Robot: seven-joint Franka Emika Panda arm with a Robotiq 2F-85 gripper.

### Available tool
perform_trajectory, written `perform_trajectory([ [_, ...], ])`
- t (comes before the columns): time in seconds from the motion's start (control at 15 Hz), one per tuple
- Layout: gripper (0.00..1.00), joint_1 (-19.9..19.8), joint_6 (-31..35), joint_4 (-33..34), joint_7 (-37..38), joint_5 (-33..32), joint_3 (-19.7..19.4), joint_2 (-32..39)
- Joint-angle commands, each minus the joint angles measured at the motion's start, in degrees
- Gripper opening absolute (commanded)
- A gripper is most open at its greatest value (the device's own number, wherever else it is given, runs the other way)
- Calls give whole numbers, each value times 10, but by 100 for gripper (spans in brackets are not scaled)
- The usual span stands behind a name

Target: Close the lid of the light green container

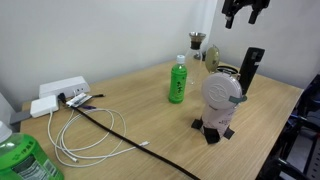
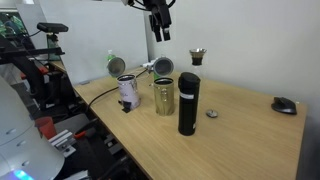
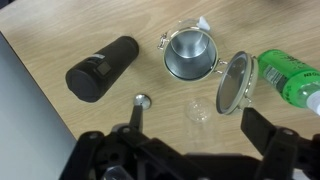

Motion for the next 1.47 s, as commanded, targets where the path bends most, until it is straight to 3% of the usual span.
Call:
perform_trajectory([
  [0.0, 100, 4, 8, -9, 0, -3, 7, -3],
  [0.2, 100, 20, 13, -10, -26, 17, 9, 7],
  [0.93, 100, 22, 3, -5, -8, 8, 13, 9],
  [1.2, 100, 25, -4, 18, 21, 9, 23, 32],
  [1.4, 100, 27, -13, 36, 90, -6, 39, 54],
])
